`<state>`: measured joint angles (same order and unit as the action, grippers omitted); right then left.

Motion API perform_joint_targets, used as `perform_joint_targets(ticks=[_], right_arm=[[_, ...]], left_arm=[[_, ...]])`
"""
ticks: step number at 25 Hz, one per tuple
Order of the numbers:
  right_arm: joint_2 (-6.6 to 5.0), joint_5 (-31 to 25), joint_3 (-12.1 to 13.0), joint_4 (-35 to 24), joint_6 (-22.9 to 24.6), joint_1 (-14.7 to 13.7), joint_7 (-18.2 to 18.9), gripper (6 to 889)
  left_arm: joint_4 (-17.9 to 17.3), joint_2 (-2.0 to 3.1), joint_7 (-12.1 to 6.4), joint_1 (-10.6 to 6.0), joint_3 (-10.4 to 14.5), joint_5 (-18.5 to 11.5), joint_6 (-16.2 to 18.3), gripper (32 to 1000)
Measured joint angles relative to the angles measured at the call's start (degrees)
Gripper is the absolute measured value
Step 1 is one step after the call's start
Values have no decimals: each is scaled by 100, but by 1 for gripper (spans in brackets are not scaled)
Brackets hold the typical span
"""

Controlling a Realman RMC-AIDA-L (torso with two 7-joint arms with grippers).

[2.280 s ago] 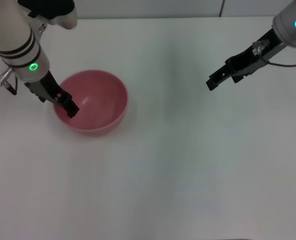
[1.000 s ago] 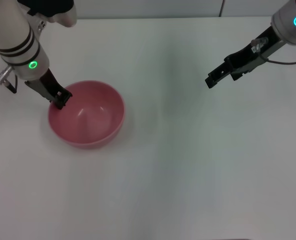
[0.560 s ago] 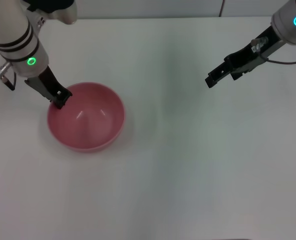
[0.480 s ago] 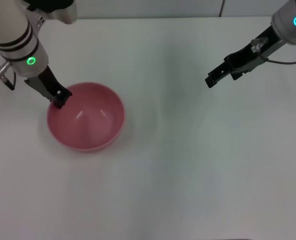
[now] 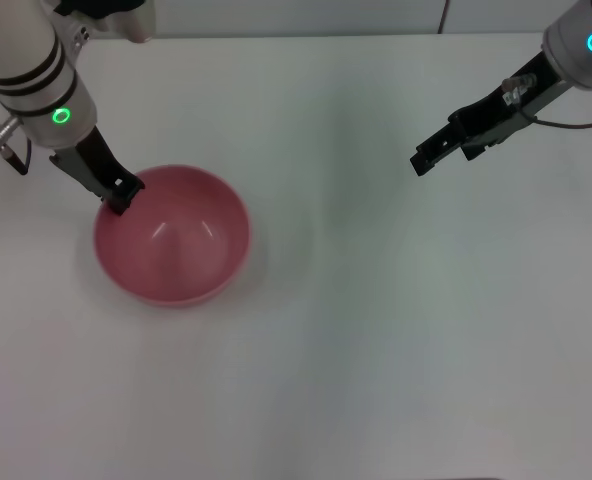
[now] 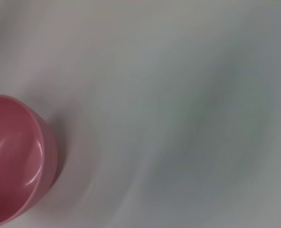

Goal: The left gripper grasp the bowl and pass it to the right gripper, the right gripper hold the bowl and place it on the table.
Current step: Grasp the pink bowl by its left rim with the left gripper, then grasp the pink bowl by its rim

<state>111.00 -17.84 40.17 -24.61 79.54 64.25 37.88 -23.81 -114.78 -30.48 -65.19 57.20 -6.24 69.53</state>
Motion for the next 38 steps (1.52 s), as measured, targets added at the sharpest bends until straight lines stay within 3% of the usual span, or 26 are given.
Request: perform_joint_targets(ticks=[5, 9, 12, 19, 26, 29, 35, 38], right_arm=[[0, 0, 0, 0, 0, 0, 0, 862], [0, 0, 0, 0, 4, 0, 0, 862], [0, 0, 0, 0, 15, 0, 0, 862], [-18, -30, 2, 0, 112, 1, 5, 862], [-44, -284, 39, 0, 239, 6, 32, 862], [-44, -286, 28, 0, 319, 11, 63, 862], [-44, -293, 9, -11, 463, 86, 135, 862], [-44, -297, 8, -107, 583, 102, 144, 862]], left_arm=[[0, 97, -44, -46, -33, -197, 115, 46], [0, 269, -156, -82, -38, -747, 359, 46], [-2, 343, -208, -109, -42, -1009, 498, 47], [-21, 366, -255, -171, -69, -1365, 704, 47], [2, 527, -283, -194, -130, -2075, 1004, 45], [6, 569, -283, -195, -150, -2321, 1105, 49], [9, 588, -283, -207, -210, -2368, 1144, 56], [9, 664, -271, -203, -210, -2342, 1113, 59]])
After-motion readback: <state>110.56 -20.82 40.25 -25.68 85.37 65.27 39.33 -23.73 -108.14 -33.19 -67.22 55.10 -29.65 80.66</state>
